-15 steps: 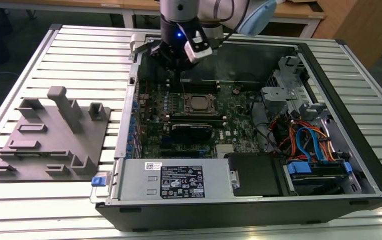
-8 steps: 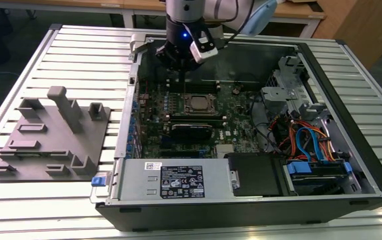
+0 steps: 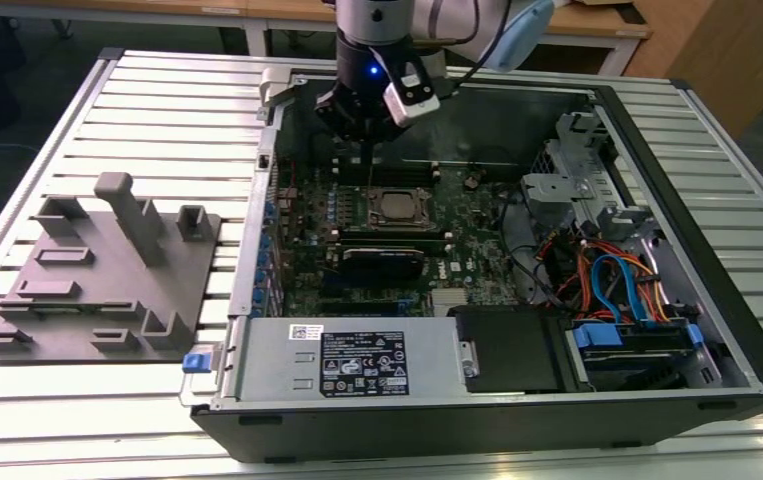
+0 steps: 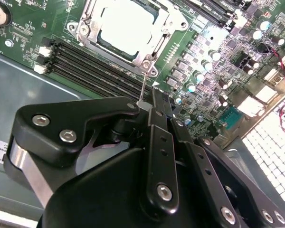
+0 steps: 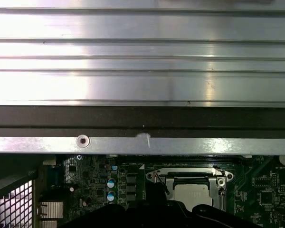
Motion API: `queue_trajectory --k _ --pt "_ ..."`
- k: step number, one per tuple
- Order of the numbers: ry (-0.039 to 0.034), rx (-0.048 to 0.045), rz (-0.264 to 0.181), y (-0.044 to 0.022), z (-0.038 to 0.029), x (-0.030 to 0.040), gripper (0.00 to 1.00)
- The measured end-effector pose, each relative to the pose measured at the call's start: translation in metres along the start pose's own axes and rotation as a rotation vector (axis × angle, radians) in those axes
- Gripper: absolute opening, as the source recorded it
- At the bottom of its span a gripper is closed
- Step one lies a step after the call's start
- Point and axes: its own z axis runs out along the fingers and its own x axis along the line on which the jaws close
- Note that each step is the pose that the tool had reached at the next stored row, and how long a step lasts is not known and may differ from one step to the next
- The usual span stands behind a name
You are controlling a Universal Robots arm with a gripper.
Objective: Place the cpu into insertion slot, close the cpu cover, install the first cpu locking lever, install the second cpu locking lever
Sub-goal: 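Install the first cpu locking lever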
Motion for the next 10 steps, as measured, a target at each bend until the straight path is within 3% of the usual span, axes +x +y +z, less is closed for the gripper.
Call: queue_trajectory --k 10 --pt "0.0 0.0001 0.001 0.0 0.0011 -0.0068 0.1"
